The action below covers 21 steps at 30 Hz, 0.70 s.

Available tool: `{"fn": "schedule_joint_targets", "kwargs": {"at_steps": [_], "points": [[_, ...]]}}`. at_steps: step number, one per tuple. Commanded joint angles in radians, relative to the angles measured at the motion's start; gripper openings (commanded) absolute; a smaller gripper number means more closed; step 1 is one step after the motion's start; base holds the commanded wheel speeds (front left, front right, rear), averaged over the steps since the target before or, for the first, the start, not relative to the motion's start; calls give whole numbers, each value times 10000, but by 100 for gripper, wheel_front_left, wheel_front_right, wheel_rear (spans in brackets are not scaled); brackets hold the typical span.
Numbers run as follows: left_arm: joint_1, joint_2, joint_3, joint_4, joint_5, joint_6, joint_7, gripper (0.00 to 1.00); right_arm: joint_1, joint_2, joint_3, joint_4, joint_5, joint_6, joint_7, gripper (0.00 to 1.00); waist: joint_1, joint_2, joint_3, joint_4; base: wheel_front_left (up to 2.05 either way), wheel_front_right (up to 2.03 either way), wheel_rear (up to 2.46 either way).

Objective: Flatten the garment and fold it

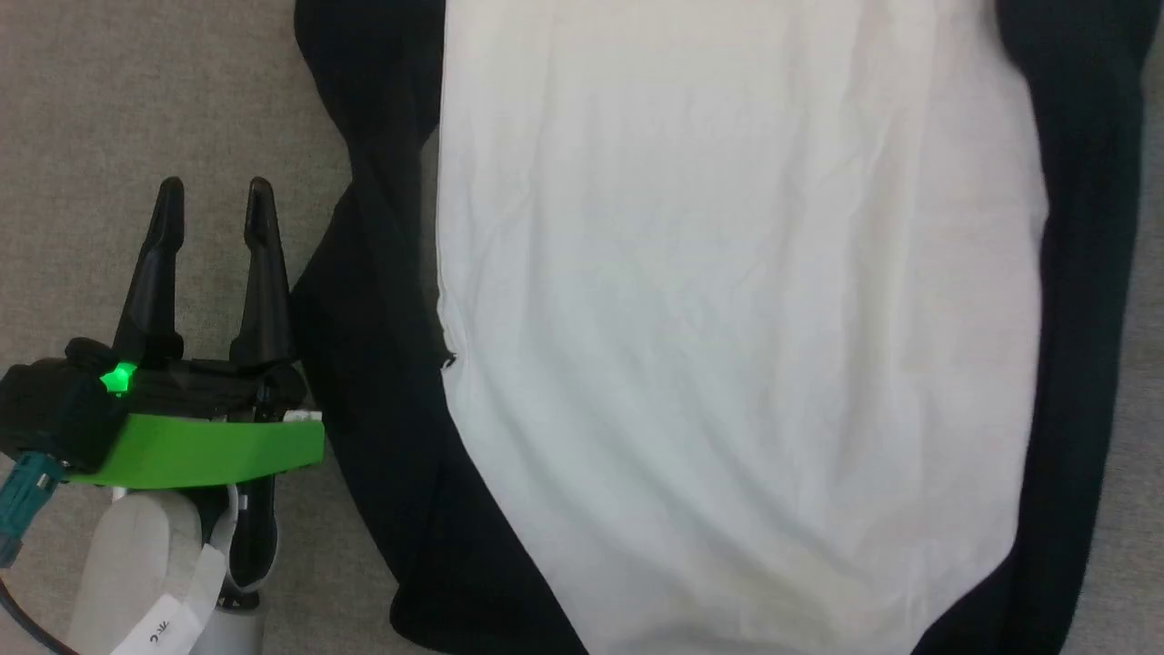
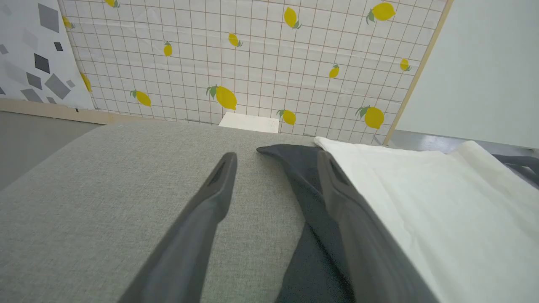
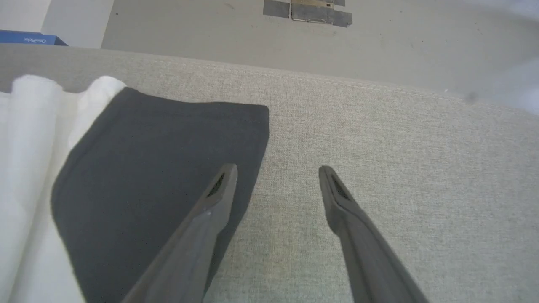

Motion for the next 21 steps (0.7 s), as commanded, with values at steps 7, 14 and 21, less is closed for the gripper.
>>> {"fn": "schedule_joint_targets", "kwargs": {"at_steps": [7,14,21], "points": [[-189,-280,279,-90,413,-185,-45,100,-457,-236,284,266,-73,-13,79,100,-2,0,999,428,0,0,0],[-208,-408,342,83,483,-242,-45,100,-459,-305,327,709,194,-13,639,4,-2,0,1002,417,0,0,0],[-198,-481,339,409,479,-256,-45,100,-426,-372,-769,577,44,-13,17,0,-2,0,489,328,0,0,0]]}}
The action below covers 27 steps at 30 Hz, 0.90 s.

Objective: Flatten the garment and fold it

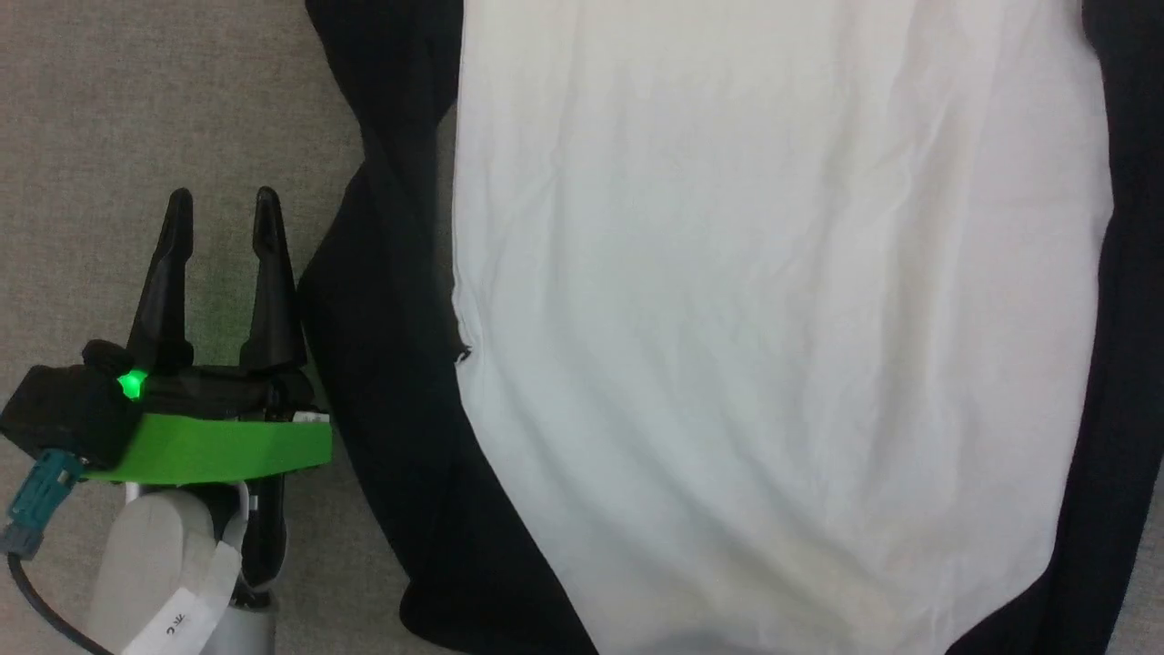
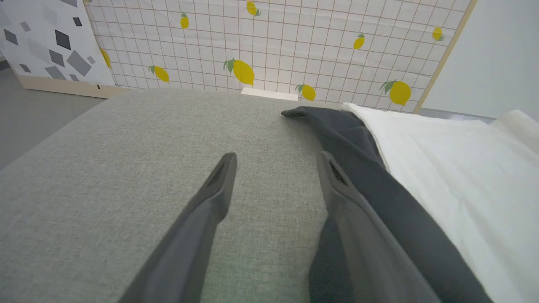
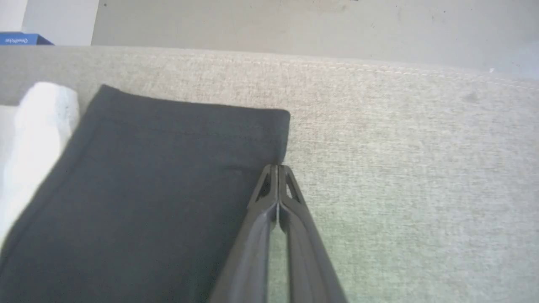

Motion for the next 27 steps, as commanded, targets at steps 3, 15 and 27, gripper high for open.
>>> {"fn": "schedule_joint_targets", "kwargs": {"at_steps": [3,15,27], "points": [[-100,-24,31,190,51,-68,-45,100,266,-145,-599,7,-96,-15,-425,0,-1,0,-587,-159,0,0,0],[703,-13,237,698,56,-70,-45,100,2534,-1440,-2706,-311,142,-15,-1025,0,-1,0,-2773,-950,0,0,0],[1729,-205,594,818,180,-30,-45,100,4846,-2343,-3988,-1115,102,-15,-1518,0,-1,0,-4375,-1383,0,0,0]]}}
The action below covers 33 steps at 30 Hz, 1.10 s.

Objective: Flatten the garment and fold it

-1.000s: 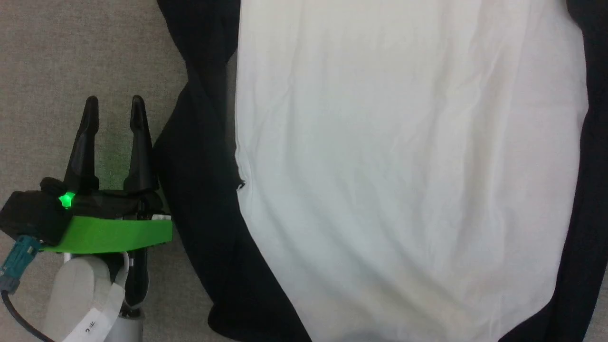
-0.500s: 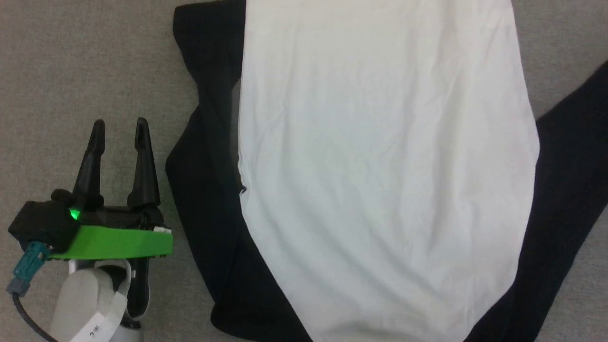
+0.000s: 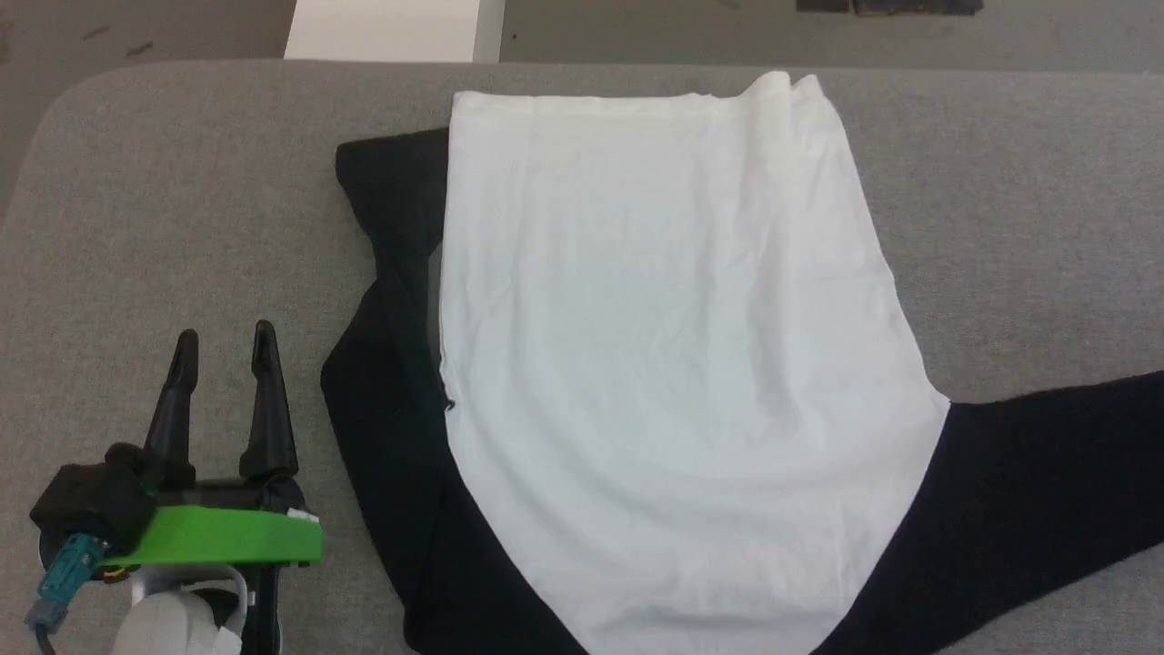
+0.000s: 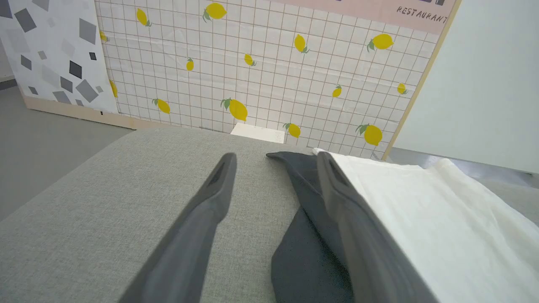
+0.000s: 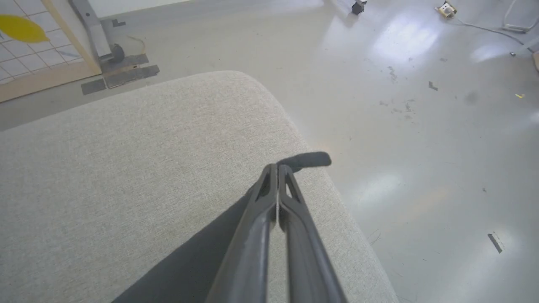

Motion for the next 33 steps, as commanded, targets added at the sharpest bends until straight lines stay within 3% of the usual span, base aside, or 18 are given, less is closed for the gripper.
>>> {"fn": "schedule_joint_targets", "kwargs": {"at_steps": [1,5,16,23,33], "points": [[164,-42,27,-3,109,-23,-45,100,142,-153,-56,-123,-58,-15,-198,0,1,-1,-737,-327,0,0,0],[368,-90,-26,5,142,-5,-45,100,248,-289,278,-223,181,-15,-381,0,1,-1,-1139,-320,0,0,0],[714,-169,-296,72,156,87,44,100,1140,-621,4816,-1599,2281,-15,-546,0,1,-1,-1993,-242,0,0,0],[977,-162,-331,-9,103,162,119,100,1099,230,7845,-2757,3179,-15,-615,0,1,-1,-2265,-148,0,0,0],[1019,-151,-463,-92,16,210,219,100,1107,1689,11211,-3672,3937,-15,-672,0,1,-1,-2235,237,0,0,0]]}}
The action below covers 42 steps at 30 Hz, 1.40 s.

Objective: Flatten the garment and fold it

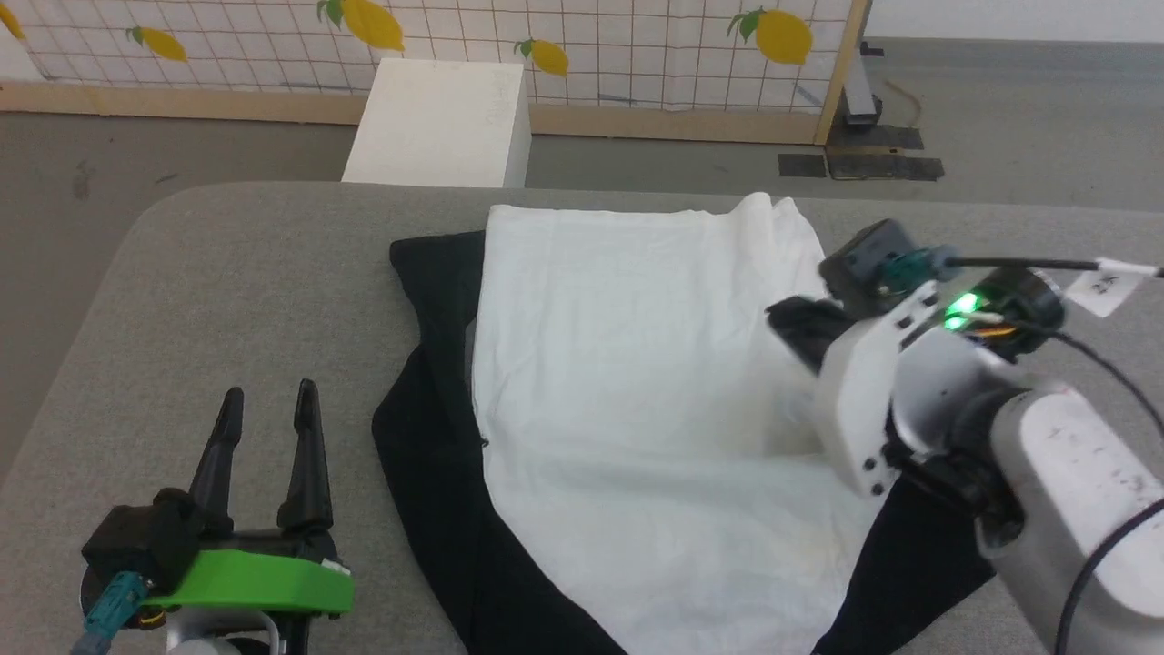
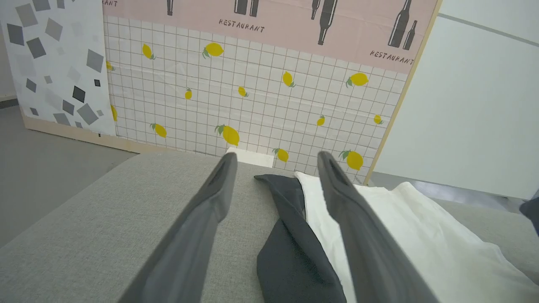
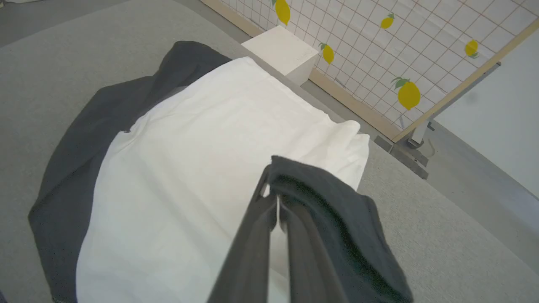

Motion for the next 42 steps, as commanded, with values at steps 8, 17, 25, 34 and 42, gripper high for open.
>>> {"fn": "schedule_joint_targets", "kwargs": {"at_steps": [8,17,25,34,42], "points": [[21,29,-28,16,-117,92,34,100,-341,593,2391,450,923,-15,-335,0,1,0,169,311,0,0,0],[-4,27,-67,59,-205,128,6,100,-687,1446,4570,1669,1640,-15,-948,0,1,0,379,420,0,0,0],[-126,40,-95,194,-279,128,-53,100,-730,1798,5666,2878,2318,-15,-1446,44,1,0,581,435,0,0,0],[-71,135,-63,300,-318,196,-31,100,-761,1963,3106,2544,3384,-15,-2945,100,1,0,399,91,0,0,0],[27,195,-123,322,-325,265,58,100,1,1556,-1859,2426,2588,-15,-4249,100,1,0,119,-243,0,0,0]]}}
